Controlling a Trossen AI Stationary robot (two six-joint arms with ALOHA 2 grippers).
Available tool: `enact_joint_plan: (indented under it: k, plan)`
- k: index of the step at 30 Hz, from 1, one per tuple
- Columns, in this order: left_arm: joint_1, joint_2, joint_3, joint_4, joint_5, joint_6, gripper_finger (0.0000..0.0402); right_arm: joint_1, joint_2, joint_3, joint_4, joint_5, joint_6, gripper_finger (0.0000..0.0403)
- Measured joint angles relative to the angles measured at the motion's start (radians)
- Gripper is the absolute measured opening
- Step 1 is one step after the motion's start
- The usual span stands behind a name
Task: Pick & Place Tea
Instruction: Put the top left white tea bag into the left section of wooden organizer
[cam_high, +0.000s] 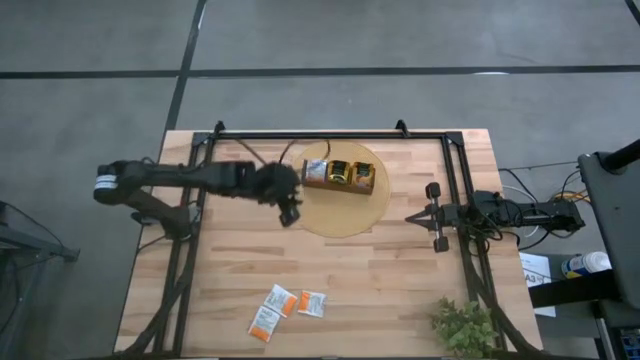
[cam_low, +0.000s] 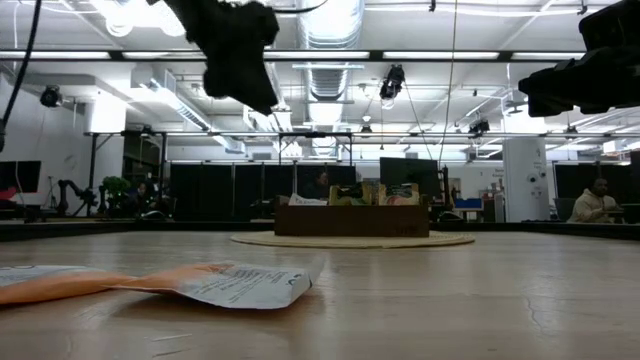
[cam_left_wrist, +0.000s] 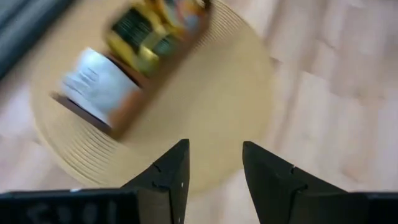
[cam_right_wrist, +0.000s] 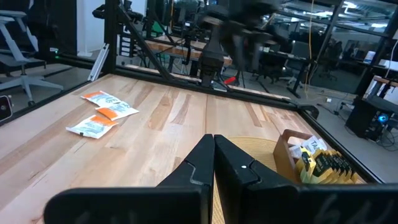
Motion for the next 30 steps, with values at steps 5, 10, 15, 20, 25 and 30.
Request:
enact_joint_plan:
  k: [5,10,15,20,25,30]
  plan:
    - [-0.160,-0.011,-0.001,-0.068,-0.001,-0.164,0.0142,0.000,0.000,0.000,0.000,0.000,0.000,0.0009]
    - [-0.317,-0.010,-0.002,-0.083,-0.001,-0.275,0.0142,0.000,0.000,0.000,0.000,0.000,0.000,0.0009]
    - [-0.483,-0.008,-0.010,-0.079,-0.004,-0.328,0.0142,0.000,0.000,0.000,0.000,0.000,0.000,0.0009]
    - [-0.666,-0.008,-0.047,-0.077,-0.033,-0.415,0.0142,0.000,0.000,0.000,0.000,0.000,0.000,0.0009]
    - [-0.847,-0.004,-0.095,-0.022,-0.046,-0.519,0.0142,0.000,0.000,0.000,0.000,0.000,0.000,0.0009]
    - [-0.959,-0.004,-0.150,0.045,-0.054,-0.579,0.0142,0.000,0.000,0.000,0.000,0.000,0.000,0.0009]
